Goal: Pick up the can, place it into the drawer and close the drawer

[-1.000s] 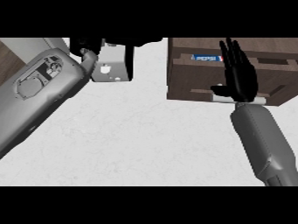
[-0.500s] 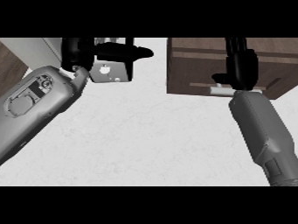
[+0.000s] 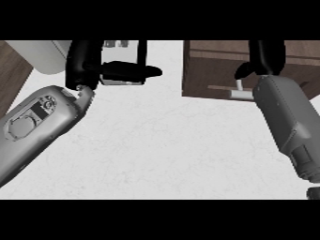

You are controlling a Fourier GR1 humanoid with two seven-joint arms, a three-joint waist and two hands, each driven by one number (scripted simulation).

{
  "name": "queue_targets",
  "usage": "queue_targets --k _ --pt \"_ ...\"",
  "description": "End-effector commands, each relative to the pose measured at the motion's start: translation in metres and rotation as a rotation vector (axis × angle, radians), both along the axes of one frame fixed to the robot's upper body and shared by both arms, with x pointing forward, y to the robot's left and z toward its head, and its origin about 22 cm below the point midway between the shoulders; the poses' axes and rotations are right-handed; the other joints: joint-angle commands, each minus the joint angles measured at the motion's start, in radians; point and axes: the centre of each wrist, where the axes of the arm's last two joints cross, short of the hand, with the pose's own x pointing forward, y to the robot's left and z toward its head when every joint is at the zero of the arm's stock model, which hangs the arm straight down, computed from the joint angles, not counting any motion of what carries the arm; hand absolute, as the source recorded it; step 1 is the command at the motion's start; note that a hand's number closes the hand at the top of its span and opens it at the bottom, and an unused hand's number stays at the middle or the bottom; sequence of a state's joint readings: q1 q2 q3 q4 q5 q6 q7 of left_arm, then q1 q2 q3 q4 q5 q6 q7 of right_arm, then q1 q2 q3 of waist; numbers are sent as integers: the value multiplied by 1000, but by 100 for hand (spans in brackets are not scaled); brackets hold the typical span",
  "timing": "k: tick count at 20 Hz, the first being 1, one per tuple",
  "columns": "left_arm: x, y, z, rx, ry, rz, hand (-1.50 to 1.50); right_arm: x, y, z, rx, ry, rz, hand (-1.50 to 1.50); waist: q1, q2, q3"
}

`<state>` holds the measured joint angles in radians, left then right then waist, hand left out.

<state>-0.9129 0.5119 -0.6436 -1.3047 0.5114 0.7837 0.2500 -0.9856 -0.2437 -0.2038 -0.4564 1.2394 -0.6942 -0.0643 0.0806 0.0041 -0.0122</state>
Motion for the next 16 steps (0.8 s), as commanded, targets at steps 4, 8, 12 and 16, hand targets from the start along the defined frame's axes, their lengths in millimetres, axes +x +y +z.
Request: queue_targets --k 4,8,12,16 --pt "-10 11 10 -5 -20 -22 -150 15 17 21 70 42 60 -150 46 29 16" --pt "-12 15 -4 2 -19 1 -150 13 31 17 230 -14 140 -150 25 28 18" --pt "-20 14 -15 3 -14 -17 -150 18 47 30 388 -22 180 -150 36 25 18" --pt "-15 29 -24 9 -2 29 -150 18 45 30 503 -28 255 -150 1 22 16"
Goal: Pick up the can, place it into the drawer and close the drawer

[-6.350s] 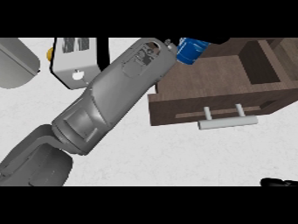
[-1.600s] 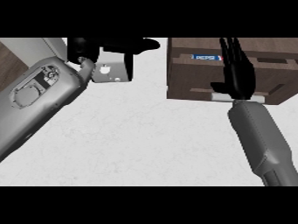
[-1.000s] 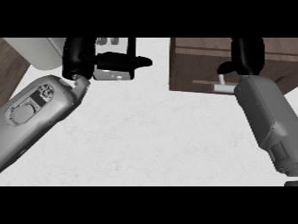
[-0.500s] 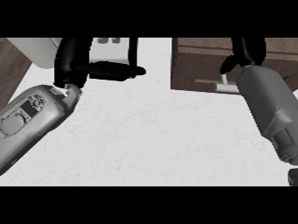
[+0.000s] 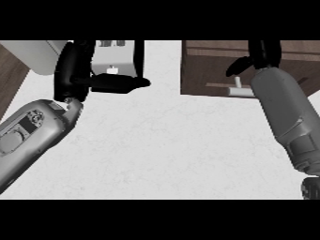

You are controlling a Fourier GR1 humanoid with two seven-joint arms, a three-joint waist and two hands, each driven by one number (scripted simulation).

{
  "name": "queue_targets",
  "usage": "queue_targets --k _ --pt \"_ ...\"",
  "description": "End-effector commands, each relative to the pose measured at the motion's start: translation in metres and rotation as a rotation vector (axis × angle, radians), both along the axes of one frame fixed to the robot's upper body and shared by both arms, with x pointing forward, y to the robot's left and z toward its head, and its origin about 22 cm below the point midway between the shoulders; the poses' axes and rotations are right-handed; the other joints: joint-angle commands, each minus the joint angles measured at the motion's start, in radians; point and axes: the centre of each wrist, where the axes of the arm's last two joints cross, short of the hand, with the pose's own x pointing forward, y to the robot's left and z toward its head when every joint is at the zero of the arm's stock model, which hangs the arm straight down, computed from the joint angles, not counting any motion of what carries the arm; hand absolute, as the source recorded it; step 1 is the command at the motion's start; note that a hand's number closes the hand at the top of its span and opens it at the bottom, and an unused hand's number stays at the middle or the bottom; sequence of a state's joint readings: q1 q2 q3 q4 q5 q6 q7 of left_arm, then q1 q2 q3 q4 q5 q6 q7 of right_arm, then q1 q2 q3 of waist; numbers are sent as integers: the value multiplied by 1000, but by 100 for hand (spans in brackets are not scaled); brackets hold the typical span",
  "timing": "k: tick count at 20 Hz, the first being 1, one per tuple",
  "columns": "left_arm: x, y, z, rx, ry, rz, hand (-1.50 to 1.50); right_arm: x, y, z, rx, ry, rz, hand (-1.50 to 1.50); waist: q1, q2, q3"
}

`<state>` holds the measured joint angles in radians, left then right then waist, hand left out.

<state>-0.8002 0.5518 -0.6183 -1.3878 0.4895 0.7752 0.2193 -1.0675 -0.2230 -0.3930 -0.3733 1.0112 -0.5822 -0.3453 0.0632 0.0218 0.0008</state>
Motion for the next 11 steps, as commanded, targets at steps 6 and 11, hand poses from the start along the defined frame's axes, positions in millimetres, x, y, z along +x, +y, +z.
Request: queue_targets --k 6,11 --pt "-13 11 -30 0 10 23 -150 6 54 12 553 -21 98 -150 4 -8 2" --pt "-22 26 -17 -15 -5 28 -150 4 65 2 558 -13 137 -150 -2 -11 1"
